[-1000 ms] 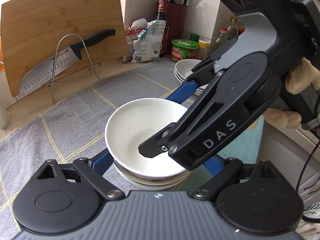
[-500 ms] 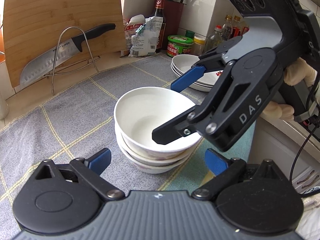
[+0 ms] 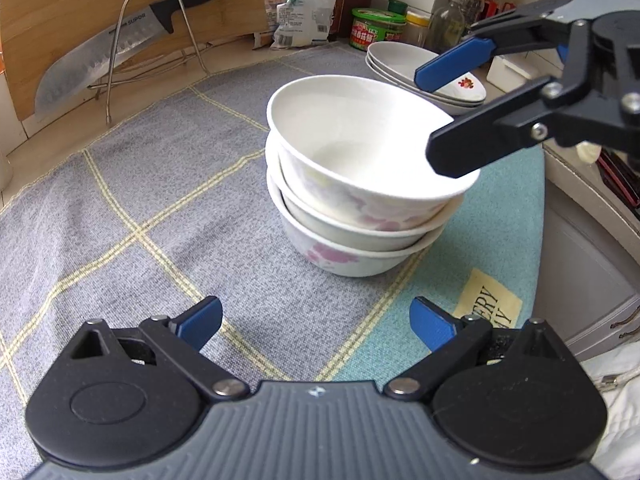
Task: Organize plates and bowls
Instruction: 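Lower the white bowl into the nested bowls and open the right gripper, then grasp the stack of three bowls with the right gripper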
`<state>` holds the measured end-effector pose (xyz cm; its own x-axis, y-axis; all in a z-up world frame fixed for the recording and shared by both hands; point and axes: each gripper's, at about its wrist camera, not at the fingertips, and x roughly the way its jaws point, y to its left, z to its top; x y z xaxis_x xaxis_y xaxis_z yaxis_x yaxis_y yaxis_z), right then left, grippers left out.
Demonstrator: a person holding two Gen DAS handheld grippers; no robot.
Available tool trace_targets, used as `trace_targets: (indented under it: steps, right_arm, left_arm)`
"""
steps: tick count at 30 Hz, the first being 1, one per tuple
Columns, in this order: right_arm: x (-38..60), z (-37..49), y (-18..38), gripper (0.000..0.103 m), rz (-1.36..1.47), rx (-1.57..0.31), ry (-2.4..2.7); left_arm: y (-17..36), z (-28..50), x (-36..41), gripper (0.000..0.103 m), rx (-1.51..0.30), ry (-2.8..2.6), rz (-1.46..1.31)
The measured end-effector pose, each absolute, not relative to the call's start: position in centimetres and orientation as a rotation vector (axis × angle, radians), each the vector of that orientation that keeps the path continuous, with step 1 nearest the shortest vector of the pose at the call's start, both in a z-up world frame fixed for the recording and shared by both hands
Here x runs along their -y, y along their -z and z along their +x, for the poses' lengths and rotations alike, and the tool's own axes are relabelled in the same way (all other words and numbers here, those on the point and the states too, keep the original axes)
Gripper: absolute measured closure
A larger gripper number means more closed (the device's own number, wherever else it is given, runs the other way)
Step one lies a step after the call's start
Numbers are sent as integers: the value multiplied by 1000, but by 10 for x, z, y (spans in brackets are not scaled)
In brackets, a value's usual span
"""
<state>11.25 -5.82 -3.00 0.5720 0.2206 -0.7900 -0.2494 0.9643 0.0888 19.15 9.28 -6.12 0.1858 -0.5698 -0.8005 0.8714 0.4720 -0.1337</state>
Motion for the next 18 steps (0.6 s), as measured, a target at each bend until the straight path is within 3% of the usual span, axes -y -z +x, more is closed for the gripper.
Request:
trace_targets:
  steps: [11,18]
  right_arm:
    - [86,82,45,0,-62,-920,-306]
    - [93,88,101,0,-238,-996,-322]
  left_arm:
    - [71,187,-71,1,-884,1028,507]
    - [72,182,-70,0,-849,996,492]
